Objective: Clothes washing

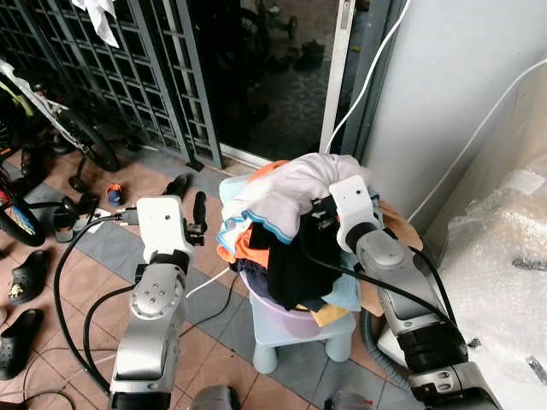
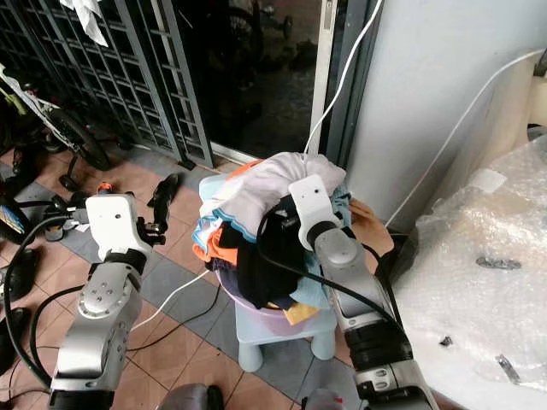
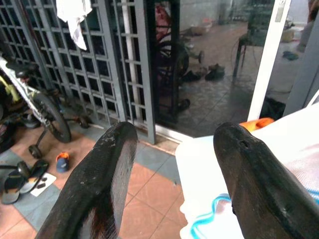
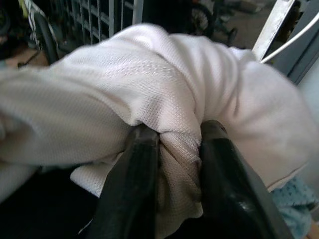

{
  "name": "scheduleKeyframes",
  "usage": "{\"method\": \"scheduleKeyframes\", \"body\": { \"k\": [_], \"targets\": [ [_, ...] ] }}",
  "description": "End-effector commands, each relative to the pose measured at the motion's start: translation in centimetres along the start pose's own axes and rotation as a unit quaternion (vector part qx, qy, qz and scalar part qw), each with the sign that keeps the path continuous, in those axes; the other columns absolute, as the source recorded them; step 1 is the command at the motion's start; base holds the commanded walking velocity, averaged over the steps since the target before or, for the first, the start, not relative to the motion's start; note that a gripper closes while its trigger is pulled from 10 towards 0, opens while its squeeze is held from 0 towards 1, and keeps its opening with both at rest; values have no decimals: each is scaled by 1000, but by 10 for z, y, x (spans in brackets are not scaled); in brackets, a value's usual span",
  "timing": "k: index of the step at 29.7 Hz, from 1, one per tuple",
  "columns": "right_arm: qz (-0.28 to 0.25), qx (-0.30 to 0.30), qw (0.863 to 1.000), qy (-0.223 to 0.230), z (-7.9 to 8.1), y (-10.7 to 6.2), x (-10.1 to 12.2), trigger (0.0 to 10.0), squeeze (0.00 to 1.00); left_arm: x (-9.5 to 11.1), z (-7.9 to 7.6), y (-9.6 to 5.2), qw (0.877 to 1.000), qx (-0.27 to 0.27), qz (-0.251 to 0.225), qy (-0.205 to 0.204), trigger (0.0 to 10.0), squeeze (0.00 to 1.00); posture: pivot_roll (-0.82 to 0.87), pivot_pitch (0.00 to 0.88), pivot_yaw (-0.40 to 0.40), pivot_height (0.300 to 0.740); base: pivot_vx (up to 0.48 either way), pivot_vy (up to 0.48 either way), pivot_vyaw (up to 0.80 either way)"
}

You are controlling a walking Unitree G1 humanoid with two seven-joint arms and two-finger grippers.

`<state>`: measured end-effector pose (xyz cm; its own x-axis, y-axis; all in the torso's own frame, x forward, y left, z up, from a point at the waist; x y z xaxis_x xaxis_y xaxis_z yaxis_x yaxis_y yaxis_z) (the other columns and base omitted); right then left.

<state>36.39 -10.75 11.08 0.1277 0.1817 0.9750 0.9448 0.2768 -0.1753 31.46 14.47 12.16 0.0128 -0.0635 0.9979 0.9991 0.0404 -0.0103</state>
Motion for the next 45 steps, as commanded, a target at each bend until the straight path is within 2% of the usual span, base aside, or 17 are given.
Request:
{"method": "scheduleKeyframes", "body": {
  "k": [1, 12, 16, 18, 20, 22, 23, 27, 29, 33, 36, 37, 38, 39, 45],
  "targets": [
    [-26, 1, 1000, 9, 1, -2, 11, 0, 0, -3, 3, -3, 1000, 3, 4, 6, 10000, 0, -32, 34, 68, 740, 0, 0, 0],
    [-31, 5, 999, 20, 2, -8, 7, 0, 0, -5, 1, -4, 1000, -1, 6, 5, 10000, 0, -34, 25, 66, 740, 0, 0, 0],
    [-46, 10, 998, 30, 3, -9, 13, 0, 0, -6, 1, -4, 1000, -1, 7, 6, 10000, 0, -35, 23, 68, 740, 0, 0, 0],
    [-79, 17, 996, 40, 6, -11, 28, 0, 0, -6, 2, -4, 1000, 5, 8, 11, 10000, 0, -35, 20, 68, 740, 0, 0, 0],
    [-88, 19, 995, 42, 6, -11, 32, 0, 0, -7, 3, -3, 1000, 7, 9, 13, 10000, 0, -34, 20, 69, 740, 0, 0, 0],
    [-126, 22, 991, 47, 6, -13, 53, 0, 0, -6, 3, -2, 1000, 10, 7, 17, 10000, 0, -35, 16, 72, 740, 0, 0, 0],
    [-162, 23, 985, 53, 5, -15, 74, 0, 0, -5, 4, -1, 1000, 14, 5, 23, 10000, 0, -36, 16, 74, 740, 0, 0, 0],
    [-214, 21, 975, 48, 0, -19, 109, 0, 0, -4, 5, 0, 999, 19, 3, 29, 10000, 0, -38, 15, 76, 740, 0, 0, 0],
    [-237, 12, 970, 50, -8, -20, 127, 0, 0, -4, 6, 1, 999, 26, 3, 32, 10000, 0, -41, 13, 77, 740, 0, 0, 0],
    [-253, -11, 966, 49, -20, -23, 138, 0, 0, -2, 7, 1, 999, 27, -4, 35, 10000, 0, -46, 9, 76, 740, 0, 0, 0],
    [-249, -42, 967, 47, -32, -28, 132, 0, 0, 1, 6, 2, 999, 17, -11, 37, 10000, 0, -47, 5, 74, 740, 0, 0, 0],
    [-245, -44, 967, 48, -32, -28, 130, 7961, 0, 1, 6, 3, 999, 16, -12, 37, 10000, 0, -47, 5, 74, 740, 0, 0, 0],
    [-241, -46, 968, 46, -33, -28, 127, 7961, 0, 2, 6, 3, 999, 15, -13, 36, 10000, 0, -52, 6, 74, 740, 0, 0, 0],
    [-232, -48, 970, 46, -32, -29, 122, 10000, 0, 3, 5, 3, 999, 15, -16, 33, 10000, 0, -52, 6, 74, 740, 0, -364, 0],
    [-217, -58, 973, 51, -33, -28, 115, 10000, 0, 4, 3, 4, 999, 13, -18, 28, 10000, 0, -61, 8, 78, 740, 0, -361, -580]
  ]
}}
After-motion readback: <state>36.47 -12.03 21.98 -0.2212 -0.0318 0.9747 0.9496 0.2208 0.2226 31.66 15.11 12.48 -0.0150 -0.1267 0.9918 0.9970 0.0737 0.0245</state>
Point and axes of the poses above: a point about 5 cm out from each wrist's last joint towards the gripper, its own y axis pointing out of the wrist towards the gripper, its own x axis along the axis of the wrist's last joint, z = x × y, the point moved 5 cm from there along y, pointing out of the wrist towards the gripper, and after that the axes turned 4 degrees about y, right-handed, at the moved point
